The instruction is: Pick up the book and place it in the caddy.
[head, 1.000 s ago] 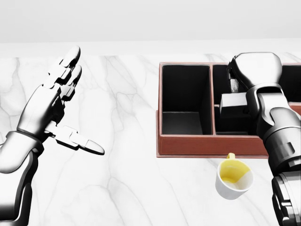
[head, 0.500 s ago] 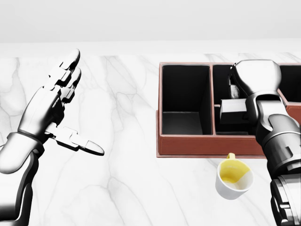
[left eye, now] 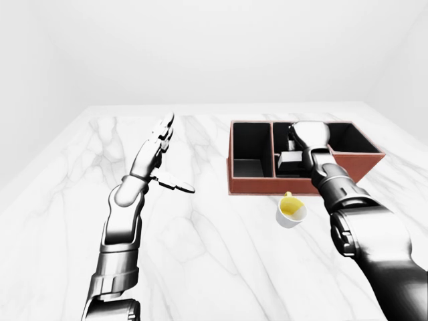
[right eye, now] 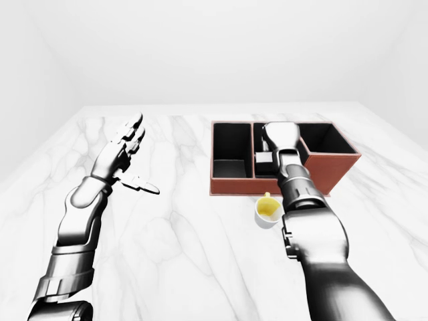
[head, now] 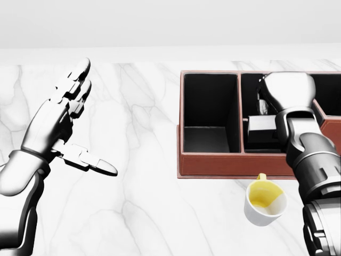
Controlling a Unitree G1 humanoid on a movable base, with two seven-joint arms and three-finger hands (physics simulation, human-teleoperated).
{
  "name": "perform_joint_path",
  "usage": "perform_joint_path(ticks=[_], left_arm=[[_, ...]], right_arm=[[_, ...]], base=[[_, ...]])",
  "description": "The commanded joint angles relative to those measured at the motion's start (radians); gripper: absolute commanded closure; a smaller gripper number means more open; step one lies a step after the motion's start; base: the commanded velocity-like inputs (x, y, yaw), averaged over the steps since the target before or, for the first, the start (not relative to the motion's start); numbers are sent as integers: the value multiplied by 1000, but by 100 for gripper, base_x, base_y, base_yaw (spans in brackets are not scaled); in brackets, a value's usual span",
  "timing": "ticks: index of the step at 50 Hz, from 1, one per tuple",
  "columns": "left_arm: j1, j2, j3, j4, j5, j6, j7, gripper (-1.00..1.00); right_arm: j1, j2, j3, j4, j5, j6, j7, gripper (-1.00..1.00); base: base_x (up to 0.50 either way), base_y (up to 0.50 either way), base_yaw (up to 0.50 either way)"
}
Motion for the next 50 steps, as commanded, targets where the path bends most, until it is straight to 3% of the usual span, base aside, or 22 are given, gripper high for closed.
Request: perform_joint_path(ticks=[1,20,43,48,49,50], left_arm=[[1,1,1,15,2,0,3,-100],[1,6,7,49,-6,0,7,-100],[3,13,13,68,-17,0,10,-100],[0,14,13,70,-17,0,11,-100],[0,14,13,71,-17,0,11,-100],[0,14,13,72,-17,0,11,-100]], right_arm=[[-7,5,-10,-6,-26,23,-40,100],[-4,17,-28,2,-42,78,-43,100],[2,29,-38,6,-55,87,-43,100],[1,31,-37,7,-68,104,-60,100],[0,32,-34,8,-77,128,-67,58],[-2,32,-32,8,-84,140,-67,2]], base=[[0,0,0],[0,0,0],[0,0,0],[0,0,0],[0,0,0],[0,0,0]])
